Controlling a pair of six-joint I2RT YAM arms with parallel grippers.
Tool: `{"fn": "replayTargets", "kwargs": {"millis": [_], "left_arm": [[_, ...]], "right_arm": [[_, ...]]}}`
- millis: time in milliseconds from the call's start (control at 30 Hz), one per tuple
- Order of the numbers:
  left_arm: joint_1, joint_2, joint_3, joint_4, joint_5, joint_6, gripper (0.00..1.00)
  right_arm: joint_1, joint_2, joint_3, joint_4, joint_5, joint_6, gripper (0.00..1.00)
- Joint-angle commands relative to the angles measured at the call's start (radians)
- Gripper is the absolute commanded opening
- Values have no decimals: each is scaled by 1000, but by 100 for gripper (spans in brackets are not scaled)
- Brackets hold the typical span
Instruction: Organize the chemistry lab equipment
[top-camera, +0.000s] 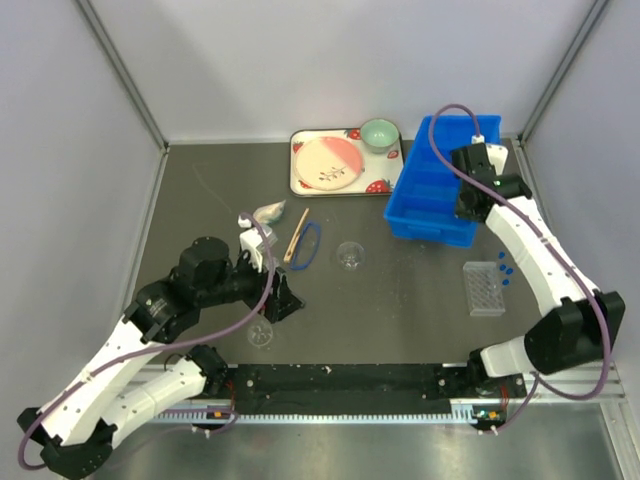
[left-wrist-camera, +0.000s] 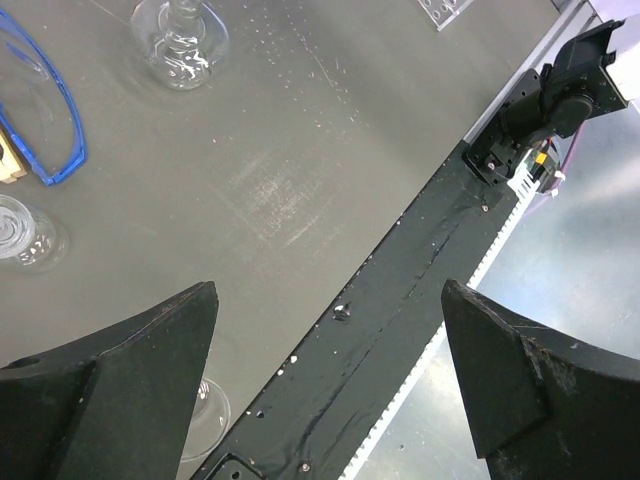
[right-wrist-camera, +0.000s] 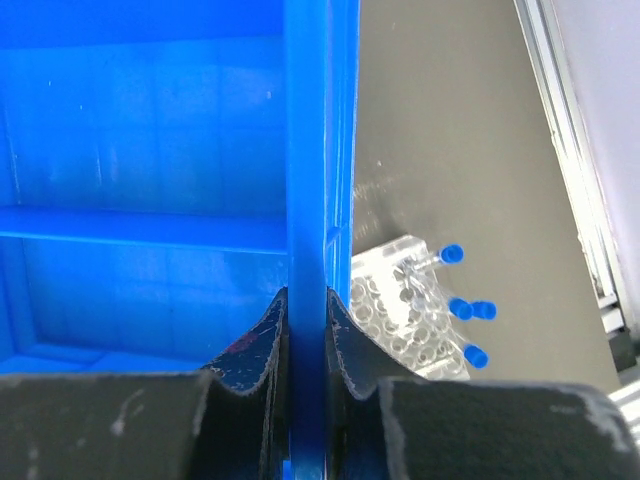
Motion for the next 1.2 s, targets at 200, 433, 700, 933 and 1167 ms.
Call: {"fn": "replayTargets", "kwargs": {"millis": [200,433,700,933,1167], "left_arm": [[5,-48,75,-39,-21,-5,99],[5,-62,96,-72,-32,-2,99],[5,-91,90,-82,-23,-25,99],[5,-117,90,-99,-21,-34,99],[5,-123,44,-93,-21,-43,99]], "right_arm": [[121,-217,-68,-50,-8,45,0],[234,-276,-150,-96,9,113,0],[355,-312,-249,-126,24,217,0],[427,-334,-309,-141,27,274,0],[513,-313,-366,-133,44,356,0]]}}
